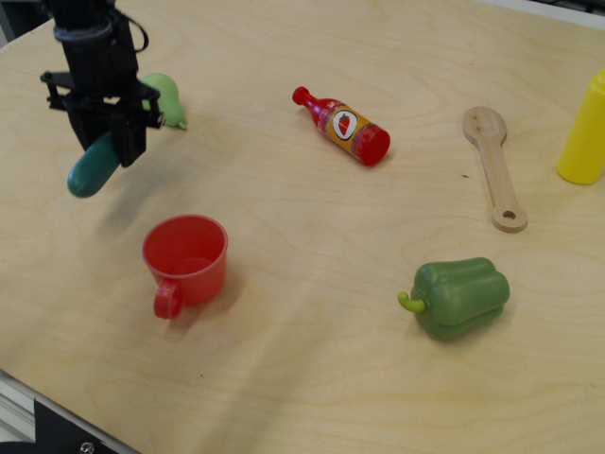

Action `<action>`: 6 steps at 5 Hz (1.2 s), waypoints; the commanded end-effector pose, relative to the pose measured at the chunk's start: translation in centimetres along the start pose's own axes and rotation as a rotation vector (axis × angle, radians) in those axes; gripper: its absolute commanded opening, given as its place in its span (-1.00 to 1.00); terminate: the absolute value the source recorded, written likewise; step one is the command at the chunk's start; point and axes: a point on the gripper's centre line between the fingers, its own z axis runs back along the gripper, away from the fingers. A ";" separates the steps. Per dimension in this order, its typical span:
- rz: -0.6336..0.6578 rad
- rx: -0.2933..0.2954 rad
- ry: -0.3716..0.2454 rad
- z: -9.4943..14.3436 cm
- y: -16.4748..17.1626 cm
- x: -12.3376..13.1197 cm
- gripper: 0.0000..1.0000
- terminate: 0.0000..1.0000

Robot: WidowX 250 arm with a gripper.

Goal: Put cucumber in cup

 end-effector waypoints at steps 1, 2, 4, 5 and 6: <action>-0.085 0.029 -0.212 5.5 -4.8 -0.8 -1.00 -1.00; -0.115 0.031 -0.252 5.9 -6.5 -1.5 -1.00 -1.00; -0.148 -0.016 -0.321 4.2 -8.5 -2.1 -1.00 -1.00; -0.177 0.007 -0.313 3.3 -9.8 -2.4 -1.00 -1.00; -0.182 0.012 -0.334 3.3 -10.2 -2.8 -1.00 -1.00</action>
